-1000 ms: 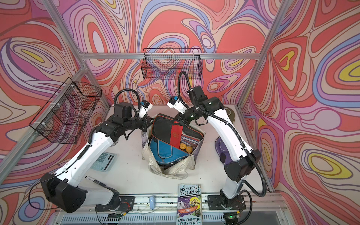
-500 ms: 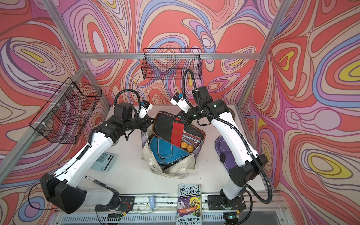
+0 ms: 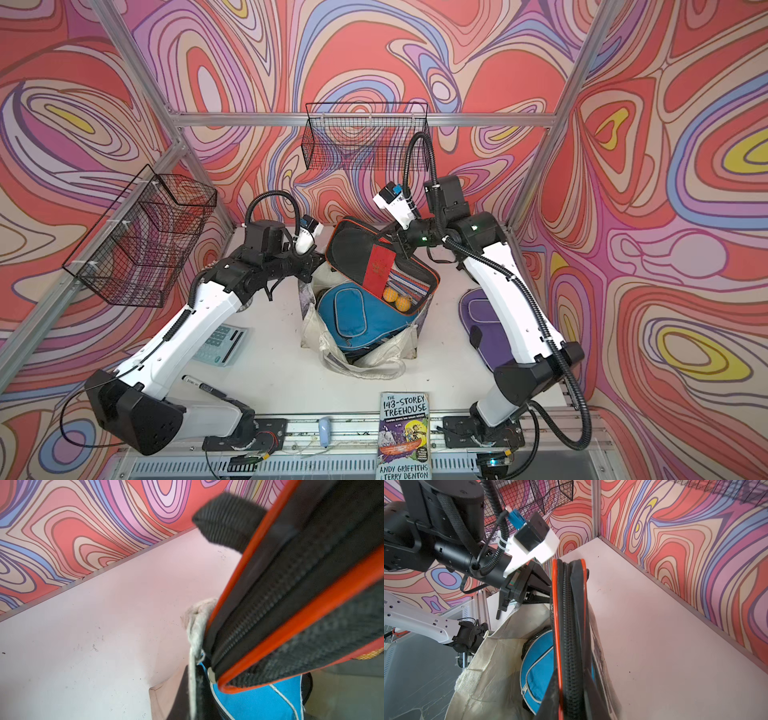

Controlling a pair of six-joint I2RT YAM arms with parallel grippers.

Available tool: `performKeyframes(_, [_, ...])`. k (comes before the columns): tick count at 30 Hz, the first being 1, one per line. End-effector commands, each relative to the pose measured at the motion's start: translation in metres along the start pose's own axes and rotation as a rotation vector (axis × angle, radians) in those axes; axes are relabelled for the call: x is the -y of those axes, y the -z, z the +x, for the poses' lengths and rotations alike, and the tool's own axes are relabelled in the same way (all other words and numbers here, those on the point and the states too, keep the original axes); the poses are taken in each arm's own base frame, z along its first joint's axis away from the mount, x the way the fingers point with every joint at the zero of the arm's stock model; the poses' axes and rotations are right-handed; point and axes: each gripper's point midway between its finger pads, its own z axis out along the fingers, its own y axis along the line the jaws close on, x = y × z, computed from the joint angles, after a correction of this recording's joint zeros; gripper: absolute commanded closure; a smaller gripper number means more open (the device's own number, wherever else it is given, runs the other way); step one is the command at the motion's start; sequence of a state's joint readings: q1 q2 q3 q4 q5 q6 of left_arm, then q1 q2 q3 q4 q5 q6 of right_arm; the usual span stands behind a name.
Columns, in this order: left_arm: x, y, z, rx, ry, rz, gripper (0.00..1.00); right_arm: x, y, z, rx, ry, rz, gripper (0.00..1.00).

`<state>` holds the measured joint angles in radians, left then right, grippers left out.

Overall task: Remove the ping pong set from the canvas bag
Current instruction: Pick up the ping pong set from the canvas bag.

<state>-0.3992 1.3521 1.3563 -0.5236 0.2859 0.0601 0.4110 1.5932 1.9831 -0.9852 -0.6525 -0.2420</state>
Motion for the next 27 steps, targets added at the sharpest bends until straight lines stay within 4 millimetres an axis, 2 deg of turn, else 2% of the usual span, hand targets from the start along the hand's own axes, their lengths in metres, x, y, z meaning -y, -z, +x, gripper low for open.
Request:
performKeyframes(1, [0.004,0.025,-0.032,0.097,-0.047,-0.007,1.00,-0.007,0.044,-0.074,0.267,0.155,0.075,1.00])
performKeyframes(8, [0.006,0.030,-0.033,0.102,-0.054,-0.003,1.00,0.003,0.067,-0.107,0.394,0.151,0.180,1.00])
performKeyframes(13, [0.005,0.036,-0.034,0.107,-0.060,-0.017,1.00,0.008,0.098,-0.133,0.510,0.147,0.281,1.00])
performKeyframes(17, [0.005,0.040,-0.035,0.116,-0.065,-0.023,1.00,0.019,0.118,-0.143,0.561,0.137,0.393,1.00])
performKeyframes(21, [0.005,0.041,-0.036,0.124,-0.067,-0.023,1.00,0.035,0.146,-0.153,0.624,0.134,0.512,1.00])
performKeyframes(25, [0.007,0.040,-0.038,0.129,-0.060,-0.012,1.00,0.062,0.170,-0.160,0.661,0.117,0.605,1.00])
performKeyframes(27, [0.007,0.041,-0.038,0.134,-0.059,-0.012,1.00,0.076,0.176,-0.159,0.654,0.106,0.640,1.00])
